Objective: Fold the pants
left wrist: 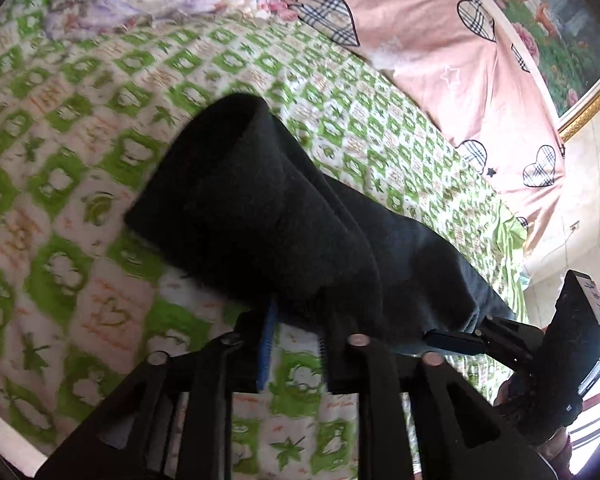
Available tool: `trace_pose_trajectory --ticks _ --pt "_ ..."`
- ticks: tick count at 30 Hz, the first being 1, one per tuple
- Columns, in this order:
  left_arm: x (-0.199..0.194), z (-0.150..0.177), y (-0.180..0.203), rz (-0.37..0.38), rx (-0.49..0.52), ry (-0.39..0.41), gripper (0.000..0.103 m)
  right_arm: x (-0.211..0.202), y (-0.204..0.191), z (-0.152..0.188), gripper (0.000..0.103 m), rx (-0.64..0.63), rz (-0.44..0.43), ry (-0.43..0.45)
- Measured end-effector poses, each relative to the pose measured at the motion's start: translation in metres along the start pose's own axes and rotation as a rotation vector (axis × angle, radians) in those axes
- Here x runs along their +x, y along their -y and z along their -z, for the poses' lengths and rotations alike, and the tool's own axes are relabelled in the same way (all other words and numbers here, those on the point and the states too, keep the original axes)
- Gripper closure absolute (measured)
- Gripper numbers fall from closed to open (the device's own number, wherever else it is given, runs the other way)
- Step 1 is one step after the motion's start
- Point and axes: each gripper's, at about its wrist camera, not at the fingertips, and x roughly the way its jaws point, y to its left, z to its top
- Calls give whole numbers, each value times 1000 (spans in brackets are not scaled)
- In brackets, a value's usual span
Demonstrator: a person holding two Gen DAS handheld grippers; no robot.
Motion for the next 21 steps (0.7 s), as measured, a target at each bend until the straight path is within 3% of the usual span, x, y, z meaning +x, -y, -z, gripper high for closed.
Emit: trace_pose_trajectory --ticks 3,5,7,10,15,21 --pt "-12 -1 -4 -33 -19 22 67 0 -1 -5 51 24 -24 28" --pt "-18 -2 -6 -58 -40 37 52 -3 1 -9 51 48 -43 53" --pt "-23 -3 -11 -125 -65 50 42 -7 8 -13 51 79 -48 79" --pt "-23 -4 -19 -181 -89 36 41 -13 25 -17 51 143 -33 109" --pt "-9 -4 -31 -203 -121 -6 39 -24 64 -19 51 260 6 160" --pt "1 -11 -39 -164 -164 -20 40 -26 126 -30 51 359 89 132"
